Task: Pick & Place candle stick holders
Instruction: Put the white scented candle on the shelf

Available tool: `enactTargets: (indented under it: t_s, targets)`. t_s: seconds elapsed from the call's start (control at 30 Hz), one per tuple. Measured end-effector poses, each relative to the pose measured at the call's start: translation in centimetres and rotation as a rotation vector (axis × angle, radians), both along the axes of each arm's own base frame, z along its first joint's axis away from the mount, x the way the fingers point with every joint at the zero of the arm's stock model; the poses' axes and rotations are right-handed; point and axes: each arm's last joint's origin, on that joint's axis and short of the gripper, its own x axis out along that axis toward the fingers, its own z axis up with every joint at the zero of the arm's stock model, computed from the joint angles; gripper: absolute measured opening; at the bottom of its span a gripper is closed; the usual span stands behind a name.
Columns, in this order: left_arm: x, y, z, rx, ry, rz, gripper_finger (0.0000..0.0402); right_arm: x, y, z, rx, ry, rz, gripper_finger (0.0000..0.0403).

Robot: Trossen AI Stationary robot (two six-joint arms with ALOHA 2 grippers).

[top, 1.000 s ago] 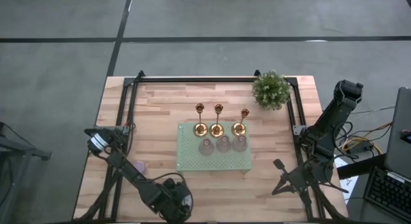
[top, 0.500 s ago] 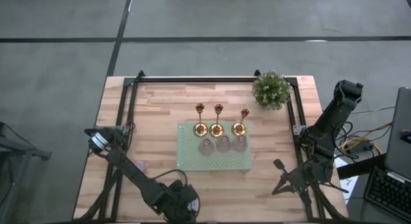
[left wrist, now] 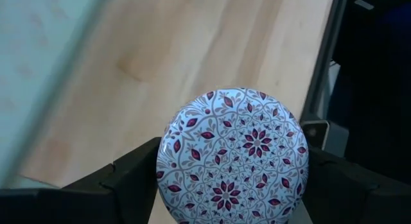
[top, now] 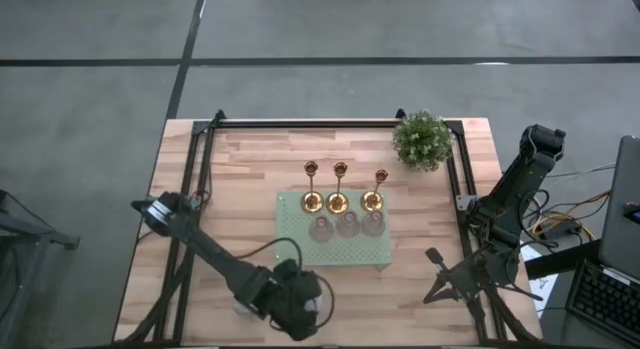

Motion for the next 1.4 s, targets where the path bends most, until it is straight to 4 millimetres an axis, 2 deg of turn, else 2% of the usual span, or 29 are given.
enactTargets:
  t_s: [0.33, 0.57, 0.77, 1.4]
  targets:
    - [2.7, 3.8, 3.0, 0.073, -0.066, -0.046, 0.031, 0.0, 0.0, 0.0, -0.007, -0.002, -0.002, 0.0008]
    - [4.0, 6.1, 3.3, 0.132, -0.069, -0.073, 0.031, 0.1, -0.1, 0.0, -0.019, -0.015, -0.03, 0.0008]
    - [4.6, 8.2, 3.1, 0.146, -0.035, -0.028, 0.031, 0.1, -0.1, 0.0, -0.021, -0.017, -0.029, 0.0008]
    - [4.3, 9.4, 2.5, 0.188, 0.055, -0.026, 0.031, 0.1, -0.1, 0.0, -0.024, -0.019, -0.029, 0.0008]
